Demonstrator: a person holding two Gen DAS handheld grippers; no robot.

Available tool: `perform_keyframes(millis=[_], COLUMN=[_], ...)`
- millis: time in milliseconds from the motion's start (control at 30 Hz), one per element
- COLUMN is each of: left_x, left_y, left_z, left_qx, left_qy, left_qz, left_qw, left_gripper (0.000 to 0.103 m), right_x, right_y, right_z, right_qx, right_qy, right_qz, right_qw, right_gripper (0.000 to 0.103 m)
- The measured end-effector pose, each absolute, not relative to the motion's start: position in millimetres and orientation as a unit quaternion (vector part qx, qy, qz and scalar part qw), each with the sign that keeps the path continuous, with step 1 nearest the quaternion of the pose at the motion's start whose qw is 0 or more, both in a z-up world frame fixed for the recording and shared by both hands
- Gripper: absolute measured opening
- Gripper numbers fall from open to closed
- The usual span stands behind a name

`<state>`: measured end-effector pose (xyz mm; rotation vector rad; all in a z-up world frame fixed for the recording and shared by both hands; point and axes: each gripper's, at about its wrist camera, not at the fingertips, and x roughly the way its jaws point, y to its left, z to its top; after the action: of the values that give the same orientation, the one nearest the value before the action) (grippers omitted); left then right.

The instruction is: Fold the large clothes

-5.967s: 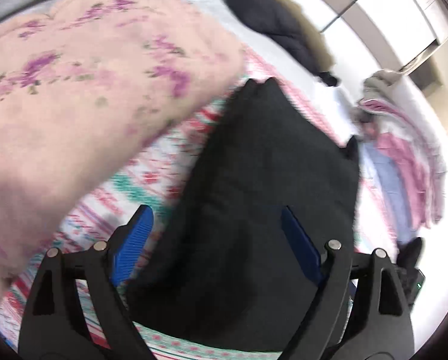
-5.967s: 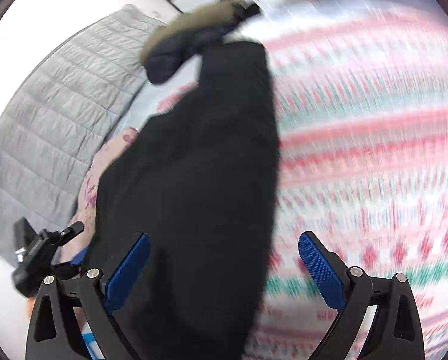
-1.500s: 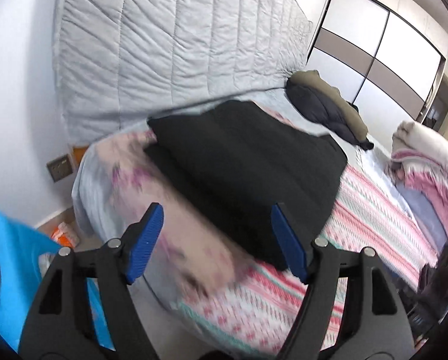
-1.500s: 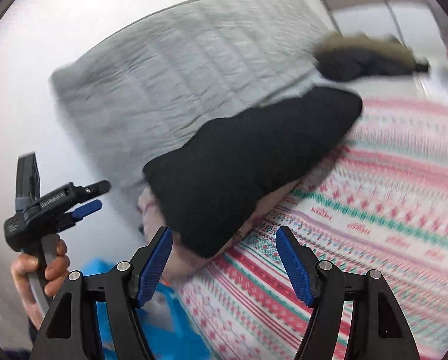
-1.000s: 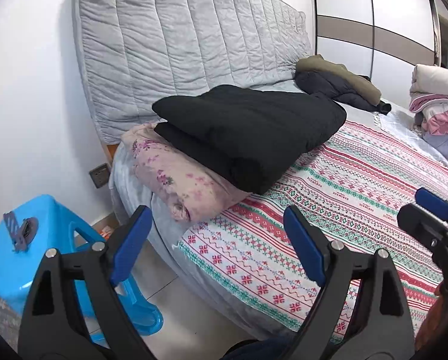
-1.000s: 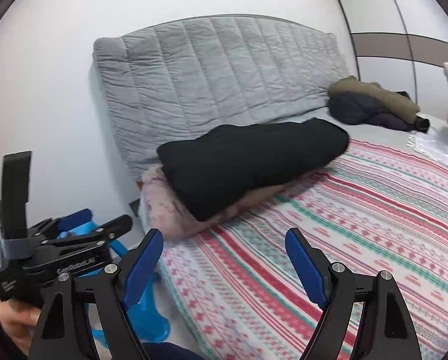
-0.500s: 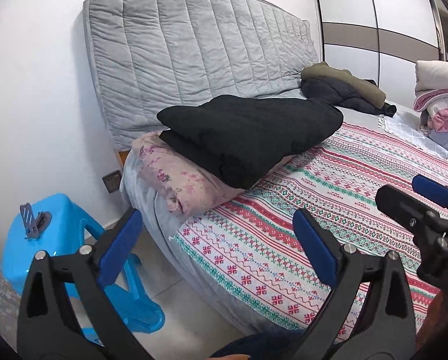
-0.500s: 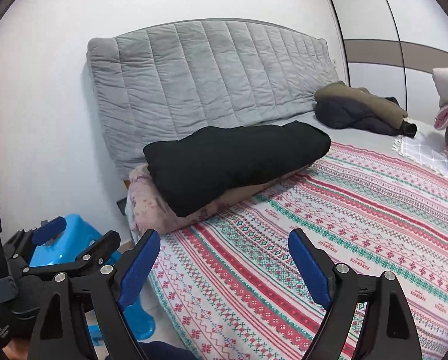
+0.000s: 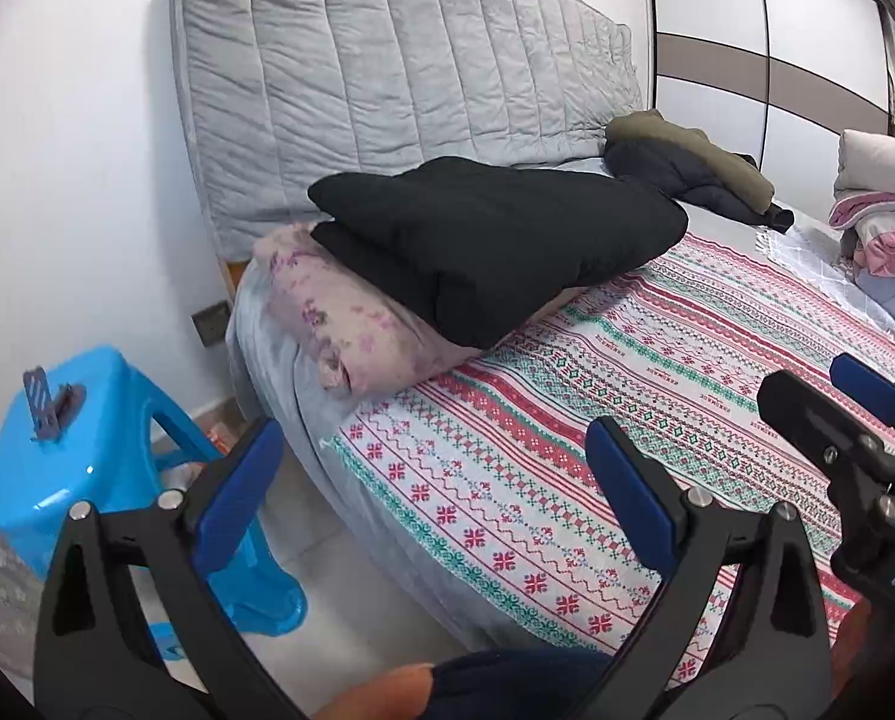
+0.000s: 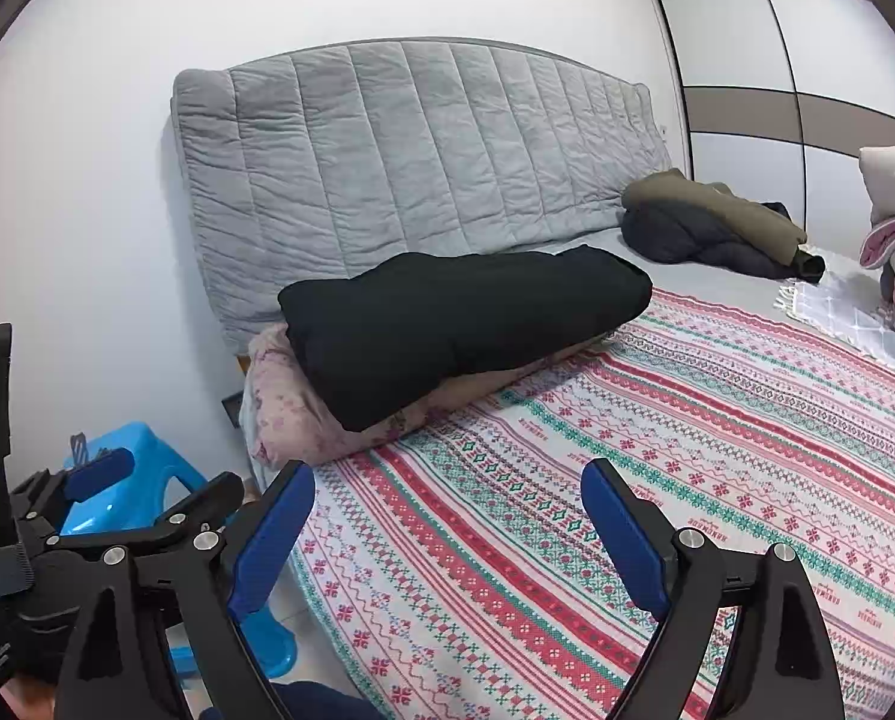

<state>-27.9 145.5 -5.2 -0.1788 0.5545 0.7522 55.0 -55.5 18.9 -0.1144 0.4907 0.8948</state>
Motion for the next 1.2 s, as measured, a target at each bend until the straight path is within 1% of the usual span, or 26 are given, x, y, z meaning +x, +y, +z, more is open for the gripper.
perform_keyframes(millis=[667,1200], left_x=[-20,-15], left_y=[144,128], left_z=[-4,-1], left_qx=[-0.086,-0.055], left_qy=[0.273,0.27], left_qz=[0.353,0.346], left_qw=[0.891,0.897], left_gripper=[0.1,0.1], right_x=[55,54], right_y=[-59,-59], right_z=[21,22], right_qx=[-0.055,-0.056], right_qy=[0.234,0.234], right_qz=[0.425,0.424], right_qw=[0.873,0.873], right_gripper=[0.093,0.093])
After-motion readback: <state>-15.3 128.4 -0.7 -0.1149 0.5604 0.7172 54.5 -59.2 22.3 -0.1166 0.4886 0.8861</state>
